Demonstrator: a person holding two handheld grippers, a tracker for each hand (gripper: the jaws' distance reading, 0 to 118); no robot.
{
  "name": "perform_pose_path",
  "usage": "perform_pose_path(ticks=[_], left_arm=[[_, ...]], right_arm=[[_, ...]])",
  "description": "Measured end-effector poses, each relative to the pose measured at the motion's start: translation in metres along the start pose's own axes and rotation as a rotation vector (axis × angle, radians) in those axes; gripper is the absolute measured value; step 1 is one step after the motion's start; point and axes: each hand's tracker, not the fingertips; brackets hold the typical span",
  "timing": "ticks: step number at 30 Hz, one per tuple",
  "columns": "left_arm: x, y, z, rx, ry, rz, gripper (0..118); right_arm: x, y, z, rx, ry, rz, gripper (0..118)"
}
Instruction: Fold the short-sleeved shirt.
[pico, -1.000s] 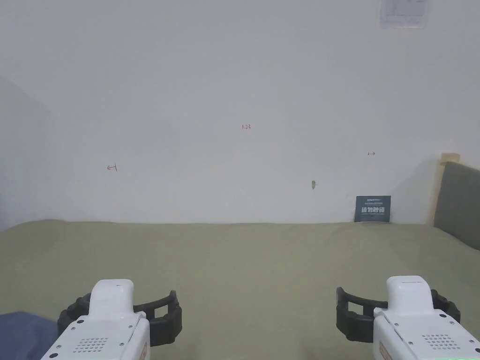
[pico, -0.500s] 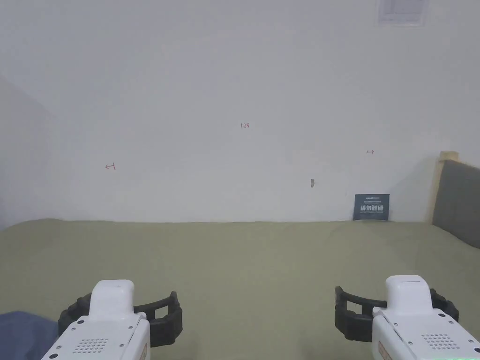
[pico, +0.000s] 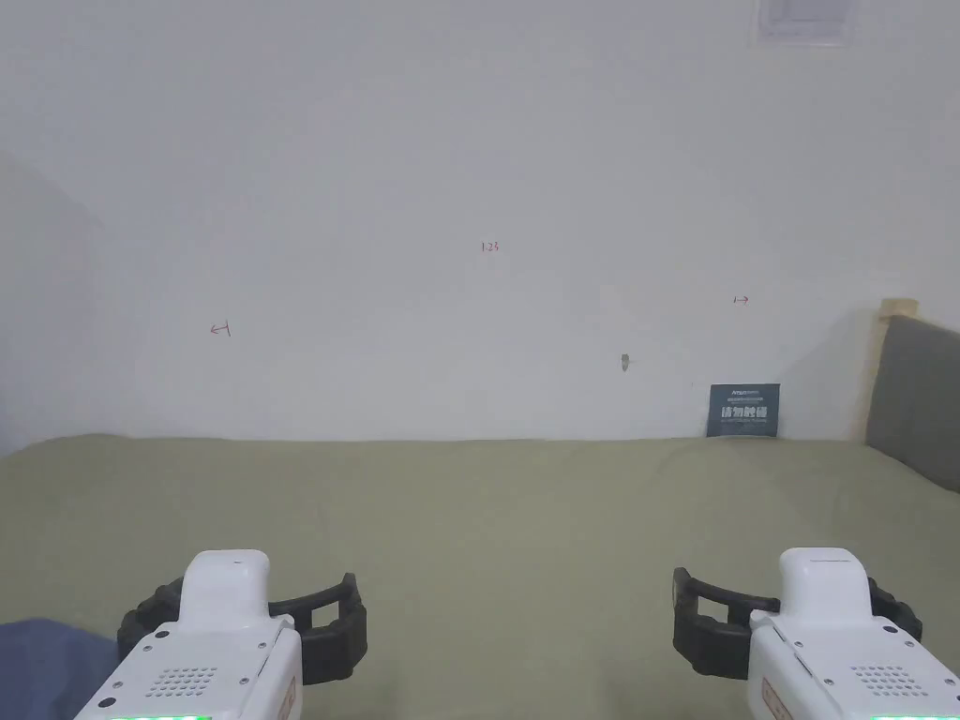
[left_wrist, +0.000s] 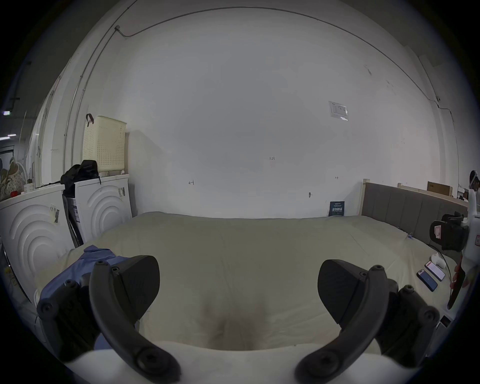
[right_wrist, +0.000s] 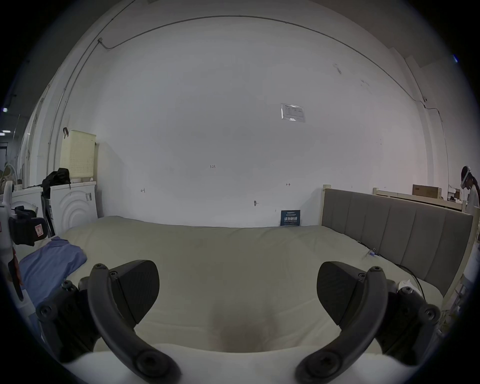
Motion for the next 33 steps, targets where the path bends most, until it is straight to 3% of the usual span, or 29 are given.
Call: perform_pose_path(ticks=[33], left_arm=[[-0.0013, -0.0010, 0.0002, 0.038, -0.015, 0.009, 118]], right_arm=[[-0.0005, 0.0015, 0.0002, -0.001, -0.005, 0.020, 118]])
